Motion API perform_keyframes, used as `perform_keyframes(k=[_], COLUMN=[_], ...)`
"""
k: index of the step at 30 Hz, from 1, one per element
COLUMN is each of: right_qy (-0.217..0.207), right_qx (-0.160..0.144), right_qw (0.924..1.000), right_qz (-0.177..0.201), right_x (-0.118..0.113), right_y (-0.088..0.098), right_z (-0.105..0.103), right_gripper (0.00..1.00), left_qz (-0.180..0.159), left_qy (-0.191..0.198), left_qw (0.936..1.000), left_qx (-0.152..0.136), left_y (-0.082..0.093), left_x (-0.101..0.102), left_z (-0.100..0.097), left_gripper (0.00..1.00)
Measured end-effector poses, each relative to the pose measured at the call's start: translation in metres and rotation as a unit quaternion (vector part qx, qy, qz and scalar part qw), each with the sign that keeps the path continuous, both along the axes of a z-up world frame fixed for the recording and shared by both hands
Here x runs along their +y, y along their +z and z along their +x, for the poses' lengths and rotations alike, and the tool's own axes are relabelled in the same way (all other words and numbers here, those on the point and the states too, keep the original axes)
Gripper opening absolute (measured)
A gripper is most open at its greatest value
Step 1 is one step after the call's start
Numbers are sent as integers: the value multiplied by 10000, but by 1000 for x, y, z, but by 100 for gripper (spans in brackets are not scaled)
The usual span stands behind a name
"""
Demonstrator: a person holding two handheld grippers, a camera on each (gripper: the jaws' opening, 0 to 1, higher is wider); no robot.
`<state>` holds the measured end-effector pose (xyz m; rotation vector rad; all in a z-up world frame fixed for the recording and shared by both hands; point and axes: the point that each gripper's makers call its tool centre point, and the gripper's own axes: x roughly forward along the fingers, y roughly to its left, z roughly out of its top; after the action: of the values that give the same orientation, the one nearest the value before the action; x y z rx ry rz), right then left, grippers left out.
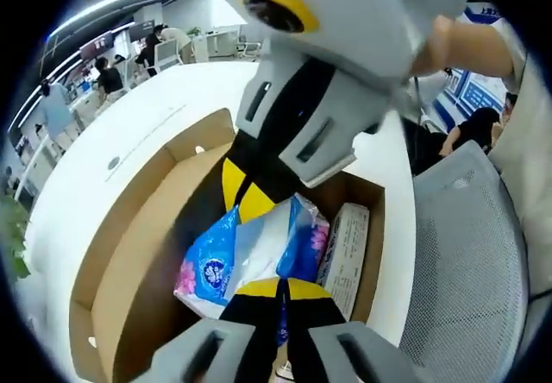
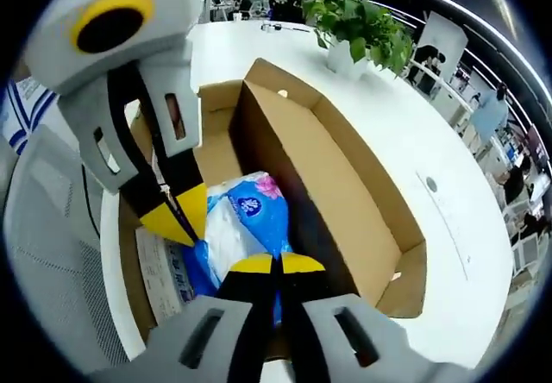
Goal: Operate the shoe box by opening the lid, removing the specified soft item, and placing it in the target area until the item is outside and the box remains undamaged.
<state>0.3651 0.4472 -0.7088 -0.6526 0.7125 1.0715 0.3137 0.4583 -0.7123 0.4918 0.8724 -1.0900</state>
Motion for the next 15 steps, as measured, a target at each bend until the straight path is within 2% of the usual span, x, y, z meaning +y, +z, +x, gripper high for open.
perform_keyframes(k=[15], right_qy=[368], right_qx=[-334], right_qw=[9982], right_qz=[340], right_x=[12], right_y=[55], right_z=[-9], right_gripper=[0], left_qz=[-102], left_qy=[229], left_qw=[9995], left_qx=[-210], left_y=[47], left_x=[6], left_z=[-5], left_gripper=[0])
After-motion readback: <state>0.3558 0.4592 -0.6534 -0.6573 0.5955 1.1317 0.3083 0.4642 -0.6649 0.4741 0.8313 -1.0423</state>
